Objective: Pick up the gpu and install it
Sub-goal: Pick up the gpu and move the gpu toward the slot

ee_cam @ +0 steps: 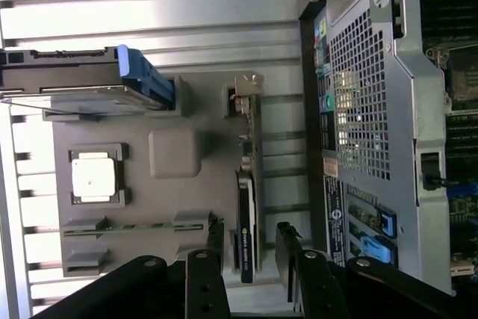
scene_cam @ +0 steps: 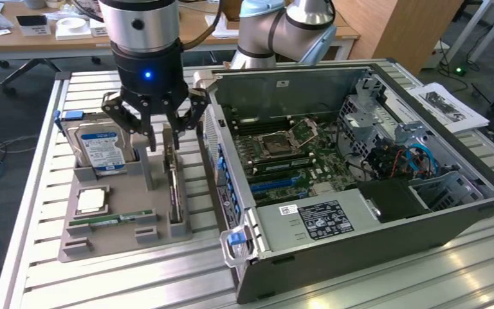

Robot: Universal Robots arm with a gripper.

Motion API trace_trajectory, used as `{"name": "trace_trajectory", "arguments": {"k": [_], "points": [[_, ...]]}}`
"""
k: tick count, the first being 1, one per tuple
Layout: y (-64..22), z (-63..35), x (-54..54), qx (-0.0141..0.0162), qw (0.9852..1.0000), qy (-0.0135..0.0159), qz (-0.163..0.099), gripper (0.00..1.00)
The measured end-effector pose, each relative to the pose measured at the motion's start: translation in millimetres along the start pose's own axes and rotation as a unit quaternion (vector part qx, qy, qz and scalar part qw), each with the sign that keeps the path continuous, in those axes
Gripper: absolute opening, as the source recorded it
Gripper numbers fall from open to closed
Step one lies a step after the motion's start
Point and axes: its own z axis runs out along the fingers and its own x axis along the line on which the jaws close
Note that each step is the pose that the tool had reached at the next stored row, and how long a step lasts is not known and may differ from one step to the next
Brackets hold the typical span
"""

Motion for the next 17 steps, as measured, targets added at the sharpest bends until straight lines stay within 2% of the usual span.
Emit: {"name": "trace_trajectory", "arguments": {"k": [17], "points": [[-1.2, 29.5, 0.7, 0.0000, 1.0000, 0.0000, 0.000, 0.42]]}}
